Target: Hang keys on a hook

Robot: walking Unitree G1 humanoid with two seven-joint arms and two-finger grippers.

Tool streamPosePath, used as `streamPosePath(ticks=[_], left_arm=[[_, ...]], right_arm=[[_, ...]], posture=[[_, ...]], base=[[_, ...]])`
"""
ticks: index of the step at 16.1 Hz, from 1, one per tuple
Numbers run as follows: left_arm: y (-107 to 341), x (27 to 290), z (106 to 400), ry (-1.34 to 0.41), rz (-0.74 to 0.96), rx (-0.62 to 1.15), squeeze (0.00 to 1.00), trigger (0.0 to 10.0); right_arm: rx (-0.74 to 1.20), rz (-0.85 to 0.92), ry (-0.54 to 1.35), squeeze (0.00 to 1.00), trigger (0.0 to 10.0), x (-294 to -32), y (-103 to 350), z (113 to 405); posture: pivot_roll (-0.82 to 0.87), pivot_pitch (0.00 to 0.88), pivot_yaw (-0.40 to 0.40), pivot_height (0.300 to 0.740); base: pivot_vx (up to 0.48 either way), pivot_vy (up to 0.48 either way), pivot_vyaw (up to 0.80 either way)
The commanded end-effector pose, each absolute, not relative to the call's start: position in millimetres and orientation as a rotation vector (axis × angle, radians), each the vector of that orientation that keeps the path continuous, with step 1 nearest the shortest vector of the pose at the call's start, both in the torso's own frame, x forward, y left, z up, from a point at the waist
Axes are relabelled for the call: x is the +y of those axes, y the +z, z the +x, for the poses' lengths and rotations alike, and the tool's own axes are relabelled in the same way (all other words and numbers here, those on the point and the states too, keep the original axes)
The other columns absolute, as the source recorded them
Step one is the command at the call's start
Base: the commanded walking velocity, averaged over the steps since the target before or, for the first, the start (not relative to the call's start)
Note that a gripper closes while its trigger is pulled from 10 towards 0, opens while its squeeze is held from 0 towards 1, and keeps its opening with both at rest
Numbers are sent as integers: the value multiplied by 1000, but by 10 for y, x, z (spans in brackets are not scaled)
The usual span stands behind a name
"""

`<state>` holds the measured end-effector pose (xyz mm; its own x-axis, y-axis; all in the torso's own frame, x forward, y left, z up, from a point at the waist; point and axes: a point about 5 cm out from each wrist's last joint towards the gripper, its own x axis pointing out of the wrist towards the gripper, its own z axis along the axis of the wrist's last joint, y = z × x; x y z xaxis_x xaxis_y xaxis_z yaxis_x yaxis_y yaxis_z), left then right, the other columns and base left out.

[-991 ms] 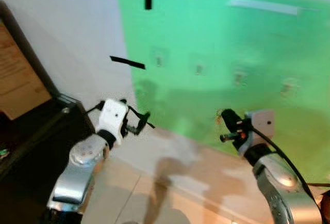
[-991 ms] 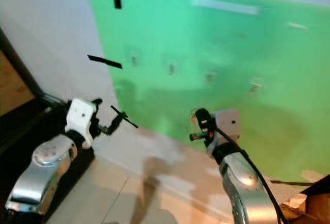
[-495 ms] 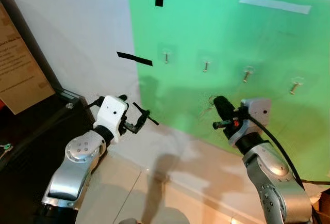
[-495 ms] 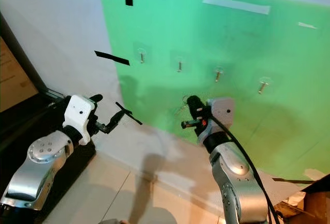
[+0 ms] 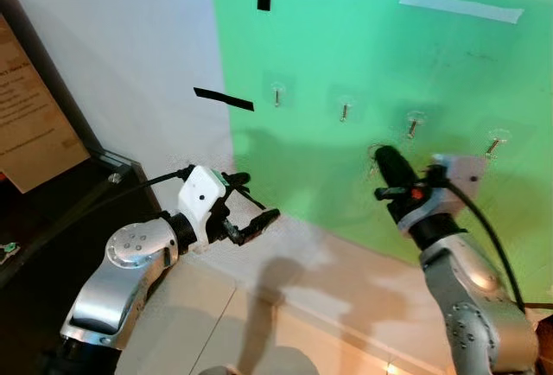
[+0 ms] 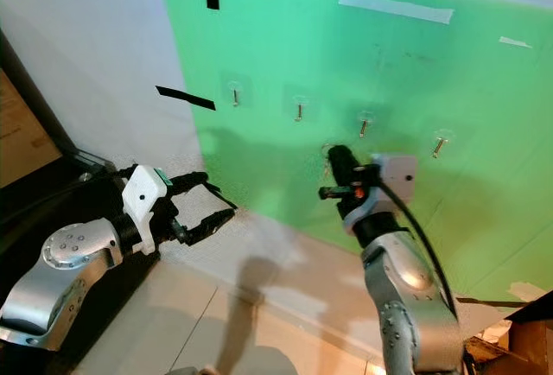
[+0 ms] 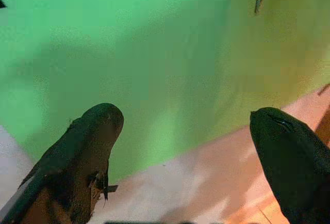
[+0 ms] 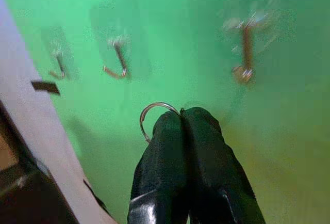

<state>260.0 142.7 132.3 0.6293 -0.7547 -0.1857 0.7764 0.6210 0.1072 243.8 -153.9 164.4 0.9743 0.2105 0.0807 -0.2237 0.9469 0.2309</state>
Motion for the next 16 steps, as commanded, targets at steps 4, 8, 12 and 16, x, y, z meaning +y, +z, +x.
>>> streamPosePath(ticks=[4, 8, 12, 16], left_arm=[[1375, 1321, 2621, -1008, 168, 134, 0, 10000], [1367, 1310, 2620, -1027, 163, 138, 0, 10000], [1368, 1316, 2613, -1037, 161, 142, 0, 10000], [1359, 1315, 2605, -1048, 163, 147, 0, 10000]], right_arm=[[-120, 350, 94, 0, 10000, -1783, 1746, 2388], [-150, 390, 82, 0, 10000, -1822, 1794, 2378], [-153, 414, 116, 0, 10000, -1809, 1819, 2366], [-119, 408, 116, 0, 10000, -1871, 1723, 2291]], posture=[[-78, 0, 53, 740], [-78, 0, 48, 740], [-78, 0, 48, 740], [-92, 0, 62, 740]], base=[[0, 0, 0], [0, 0, 0], [0, 0, 0], [0, 0, 0]])
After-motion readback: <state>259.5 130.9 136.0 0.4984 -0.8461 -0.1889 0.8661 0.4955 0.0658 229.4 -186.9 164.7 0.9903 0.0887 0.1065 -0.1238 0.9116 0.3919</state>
